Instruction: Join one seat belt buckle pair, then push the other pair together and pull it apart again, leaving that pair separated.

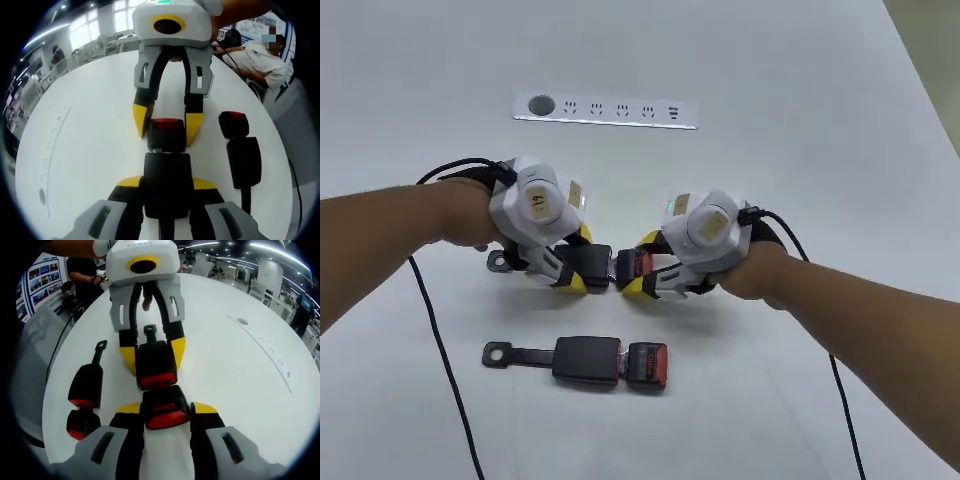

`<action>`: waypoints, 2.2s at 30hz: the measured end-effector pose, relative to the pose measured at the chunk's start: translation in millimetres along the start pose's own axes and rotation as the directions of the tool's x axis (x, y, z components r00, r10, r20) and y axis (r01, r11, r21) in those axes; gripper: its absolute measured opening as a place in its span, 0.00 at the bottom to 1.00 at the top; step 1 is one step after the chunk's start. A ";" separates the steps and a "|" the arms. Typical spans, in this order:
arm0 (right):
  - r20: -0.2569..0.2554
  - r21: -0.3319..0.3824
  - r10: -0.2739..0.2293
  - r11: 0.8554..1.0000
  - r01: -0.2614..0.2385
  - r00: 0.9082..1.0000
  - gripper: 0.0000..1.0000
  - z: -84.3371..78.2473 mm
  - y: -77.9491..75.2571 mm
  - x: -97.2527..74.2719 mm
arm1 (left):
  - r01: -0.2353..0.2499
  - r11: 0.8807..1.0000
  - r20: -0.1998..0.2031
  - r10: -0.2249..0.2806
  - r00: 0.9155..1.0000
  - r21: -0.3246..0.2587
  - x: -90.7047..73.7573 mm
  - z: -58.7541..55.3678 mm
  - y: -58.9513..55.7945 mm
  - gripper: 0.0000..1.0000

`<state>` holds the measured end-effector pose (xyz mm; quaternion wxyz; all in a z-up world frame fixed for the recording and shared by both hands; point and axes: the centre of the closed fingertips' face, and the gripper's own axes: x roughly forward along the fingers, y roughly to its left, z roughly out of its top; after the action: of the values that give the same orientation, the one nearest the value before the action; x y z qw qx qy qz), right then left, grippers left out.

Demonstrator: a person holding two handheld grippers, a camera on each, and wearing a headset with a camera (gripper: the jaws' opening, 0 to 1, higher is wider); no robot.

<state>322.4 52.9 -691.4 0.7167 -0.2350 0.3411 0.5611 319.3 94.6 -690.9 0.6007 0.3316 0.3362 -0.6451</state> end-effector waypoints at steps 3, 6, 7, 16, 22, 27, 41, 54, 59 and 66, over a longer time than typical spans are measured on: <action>0.000 0.001 0.001 1.000 -0.001 1.000 0.34 0.2 0.6 -0.5 | -0.002 1.000 0.001 0.002 1.000 -0.005 -0.3 -0.6 0.1 0.35; 0.005 0.007 -0.004 1.000 0.004 1.000 0.34 -2.1 1.0 -1.0 | -0.003 1.000 0.001 0.003 1.000 -0.004 -0.8 -0.8 0.2 0.35; 0.005 0.009 -0.006 1.000 0.006 1.000 0.34 -2.5 0.7 -1.5 | -0.002 1.000 0.002 0.002 1.000 -0.002 -0.8 -1.3 0.4 0.35; -0.004 0.008 -0.013 1.000 0.013 1.000 0.34 -11.1 -1.3 -7.8 | -0.003 1.000 -0.003 0.003 1.000 -0.006 -1.2 0.4 -0.8 0.35; 0.007 0.012 -0.007 1.000 0.007 1.000 0.34 -13.6 -2.6 -11.2 | -0.003 1.000 0.003 0.003 1.000 -0.008 -1.3 1.7 -1.4 0.35; 0.014 0.023 -0.009 1.000 0.008 1.000 0.34 -21.7 -8.0 -16.2 | 0.000 1.000 0.001 0.000 1.000 -0.007 -0.9 1.7 -1.6 0.35; 0.008 0.049 -0.028 0.998 0.028 1.000 0.34 -51.8 -10.7 -49.5 | -0.003 1.000 -0.007 0.003 1.000 -0.015 -0.8 0.9 -2.2 0.36; 0.006 0.070 -0.038 0.997 0.037 0.999 0.34 -79.3 -10.6 -80.2 | -0.006 1.000 -0.009 0.006 1.000 -0.020 -1.6 -0.3 -2.1 0.36; -0.004 0.069 -0.038 0.997 0.038 0.999 0.35 -88.7 -14.0 -83.5 | -0.006 1.000 -0.011 0.006 1.000 -0.020 -1.8 -0.8 -1.8 0.36; -0.012 0.070 -0.039 0.997 0.040 0.999 0.35 -100.8 -18.6 -87.0 | -0.009 1.000 -0.017 0.008 1.000 -0.026 -1.6 -1.7 -1.2 0.36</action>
<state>305.6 -80.4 -693.0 0.7337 -0.2193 0.3596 0.5331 318.3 97.1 -690.4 0.6047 0.3309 0.3482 -0.6353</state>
